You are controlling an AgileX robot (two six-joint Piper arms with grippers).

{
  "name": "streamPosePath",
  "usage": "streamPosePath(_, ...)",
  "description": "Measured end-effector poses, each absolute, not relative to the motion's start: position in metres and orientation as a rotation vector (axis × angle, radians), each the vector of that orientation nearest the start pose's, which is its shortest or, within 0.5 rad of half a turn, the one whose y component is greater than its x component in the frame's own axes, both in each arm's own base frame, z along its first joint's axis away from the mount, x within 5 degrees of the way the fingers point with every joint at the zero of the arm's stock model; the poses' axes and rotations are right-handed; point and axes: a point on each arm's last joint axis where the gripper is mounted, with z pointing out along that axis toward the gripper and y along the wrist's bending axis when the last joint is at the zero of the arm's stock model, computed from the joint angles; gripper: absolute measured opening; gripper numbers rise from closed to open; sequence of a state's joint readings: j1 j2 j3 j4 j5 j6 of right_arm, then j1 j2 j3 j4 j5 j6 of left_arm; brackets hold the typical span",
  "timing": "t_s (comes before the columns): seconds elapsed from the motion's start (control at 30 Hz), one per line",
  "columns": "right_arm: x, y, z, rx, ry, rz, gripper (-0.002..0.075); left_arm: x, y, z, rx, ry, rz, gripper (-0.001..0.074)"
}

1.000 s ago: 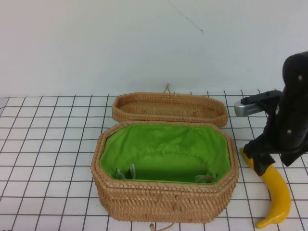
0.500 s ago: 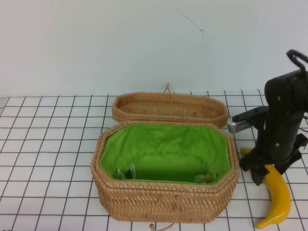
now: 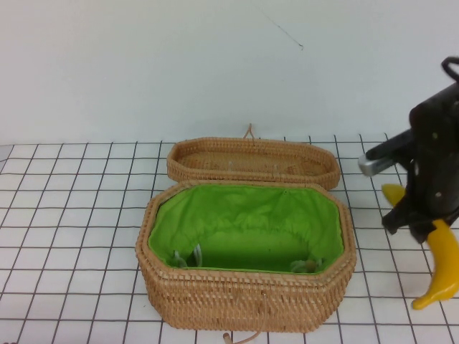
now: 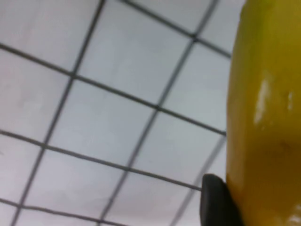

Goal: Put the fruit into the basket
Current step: Pick up the banana on the table, then place the banana on the basket

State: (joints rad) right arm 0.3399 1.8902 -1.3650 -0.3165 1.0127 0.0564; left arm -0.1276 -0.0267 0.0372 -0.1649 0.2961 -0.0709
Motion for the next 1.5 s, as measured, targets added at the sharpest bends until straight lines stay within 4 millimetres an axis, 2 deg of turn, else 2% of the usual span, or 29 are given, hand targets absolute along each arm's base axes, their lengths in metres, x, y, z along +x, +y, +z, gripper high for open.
streamPosePath(0.23, 0.352, 0.098, 0.275, -0.630, 2.768, -0.371, 0.0235, 0.053, -0.011, 0.176, -0.056, 1.795, -0.298, 0.0000)
streamPosePath(0.37, 0.349, 0.104, 0.326, -0.611, 2.664, -0.241, 0.0235, 0.053, -0.011, 0.176, -0.056, 1.795, -0.298, 0.0000)
streamPosePath(0.5, 0.344, 0.123, 0.365, -0.787, 2.516, -0.040, 0.0235, 0.053, -0.011, 0.176, -0.056, 1.795, -0.298, 0.0000)
streamPosePath(0.63, 0.334, 0.153, 0.385, -1.031, 2.342, 0.021, 0.0235, 0.053, -0.011, 0.176, -0.056, 1.795, -0.298, 0.0000)
streamPosePath(0.73, 0.327, 0.178, 0.388, -1.290, 2.145, -0.035, 0.0235, 0.053, -0.011, 0.176, -0.056, 1.795, -0.298, 0.0000)
streamPosePath(0.9, 0.317, 0.225, 0.381, -1.679, 1.770, -0.131, 0.0235, 0.053, -0.011, 0.176, -0.056, 1.795, -0.298, 0.0000)
streamPosePath(1.0, 0.312, 0.248, 0.372, -1.786, 1.652, -0.148, 0.0235, 0.053, -0.011, 0.176, -0.056, 1.795, -0.298, 0.0000)
streamPosePath(1.2, 0.313, 0.273, 0.338, -1.878, 1.694, -0.060, 0.0235, 0.053, -0.011, 0.176, -0.056, 1.795, -0.298, 0.0000)
streamPosePath(1.5, 0.324, 0.291, 0.293, -1.929, 1.801, 0.061, 0.0236, 0.053, -0.011, 0.176, -0.056, 1.795, -0.298, 0.0000)
